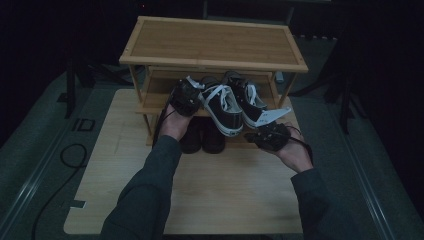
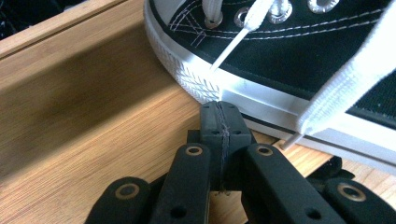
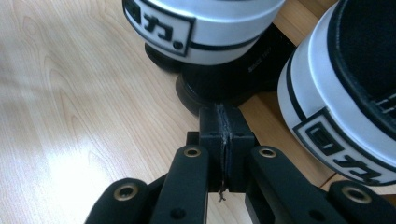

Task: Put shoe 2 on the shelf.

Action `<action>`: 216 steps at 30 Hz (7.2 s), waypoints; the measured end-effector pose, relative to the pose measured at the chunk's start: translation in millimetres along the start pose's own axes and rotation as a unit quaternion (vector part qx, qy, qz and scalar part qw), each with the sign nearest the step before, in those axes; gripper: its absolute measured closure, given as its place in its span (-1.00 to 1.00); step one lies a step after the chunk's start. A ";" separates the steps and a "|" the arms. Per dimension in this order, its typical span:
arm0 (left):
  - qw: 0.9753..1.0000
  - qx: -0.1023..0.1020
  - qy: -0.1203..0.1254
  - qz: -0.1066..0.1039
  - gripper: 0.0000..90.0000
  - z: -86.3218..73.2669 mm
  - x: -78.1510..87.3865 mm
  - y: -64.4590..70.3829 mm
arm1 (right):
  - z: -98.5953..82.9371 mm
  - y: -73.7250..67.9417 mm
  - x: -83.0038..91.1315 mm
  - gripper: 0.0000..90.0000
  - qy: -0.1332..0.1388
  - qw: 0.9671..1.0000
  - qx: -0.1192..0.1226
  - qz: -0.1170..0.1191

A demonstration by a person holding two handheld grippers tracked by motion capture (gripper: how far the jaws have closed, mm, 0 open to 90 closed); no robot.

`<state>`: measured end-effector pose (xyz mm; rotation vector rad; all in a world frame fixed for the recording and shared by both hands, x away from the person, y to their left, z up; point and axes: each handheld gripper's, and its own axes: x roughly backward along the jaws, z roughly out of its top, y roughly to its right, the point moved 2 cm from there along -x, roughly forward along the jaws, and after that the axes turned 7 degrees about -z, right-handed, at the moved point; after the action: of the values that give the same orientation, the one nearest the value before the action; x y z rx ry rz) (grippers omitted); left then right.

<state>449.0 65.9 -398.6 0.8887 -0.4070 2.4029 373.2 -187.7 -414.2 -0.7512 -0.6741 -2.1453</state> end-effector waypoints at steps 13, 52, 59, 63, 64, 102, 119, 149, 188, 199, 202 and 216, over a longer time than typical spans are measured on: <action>1.000 0.016 -0.009 0.010 1.00 4.3 -4.1 -3.6 | 3.8 -8.7 2.8 0.96 0.029 0.999 0.007 0.027; 1.000 0.012 0.007 -0.011 1.00 -12.7 9.3 -19.3 | 33.2 -28.9 6.2 0.99 0.079 0.994 0.043 0.064; 1.000 -0.002 0.015 -0.005 1.00 -15.7 9.5 -15.8 | 35.7 -29.0 6.5 0.99 0.074 0.994 0.051 0.063; 1.000 -0.004 0.016 -0.011 1.00 -16.4 10.1 -16.1 | 36.1 -29.1 5.8 0.99 0.073 0.994 0.051 0.065; 1.000 -0.010 0.012 -0.011 1.00 -16.7 10.8 -16.8 | 36.1 -29.0 5.7 0.99 0.073 0.994 0.050 0.067; 1.000 -0.019 0.020 -0.013 1.00 -21.2 13.0 -11.7 | 45.0 -39.1 -9.1 1.00 0.098 0.991 0.054 0.072; 1.000 -0.013 0.022 -0.014 1.00 -21.4 12.9 -11.5 | 51.1 -42.9 -18.1 1.00 0.108 0.990 0.061 0.062; 0.999 -0.004 0.029 -0.015 1.00 -21.4 12.3 -10.7 | 66.4 -42.1 -40.7 1.00 0.119 0.992 0.043 0.010; 0.999 -0.001 0.035 -0.018 1.00 -22.4 12.2 -11.2 | 78.0 -29.0 -59.1 1.00 0.096 0.995 0.019 -0.030; 0.999 0.002 0.038 -0.023 1.00 -23.1 12.3 -12.3 | 77.3 -28.7 -58.3 1.00 0.093 0.995 0.017 -0.026; 0.999 0.002 0.038 -0.024 1.00 -23.0 12.3 -12.4 | 76.6 -27.9 -56.7 1.00 0.090 0.995 0.019 -0.023; 0.997 0.017 0.057 -0.038 1.00 -27.0 12.7 -16.6 | 68.5 -33.7 -46.1 0.92 0.085 0.996 0.038 0.003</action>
<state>436.9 96.3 -408.4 0.7628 -0.2827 2.3827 392.0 -100.9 -406.3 -0.5215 -0.6576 -2.1358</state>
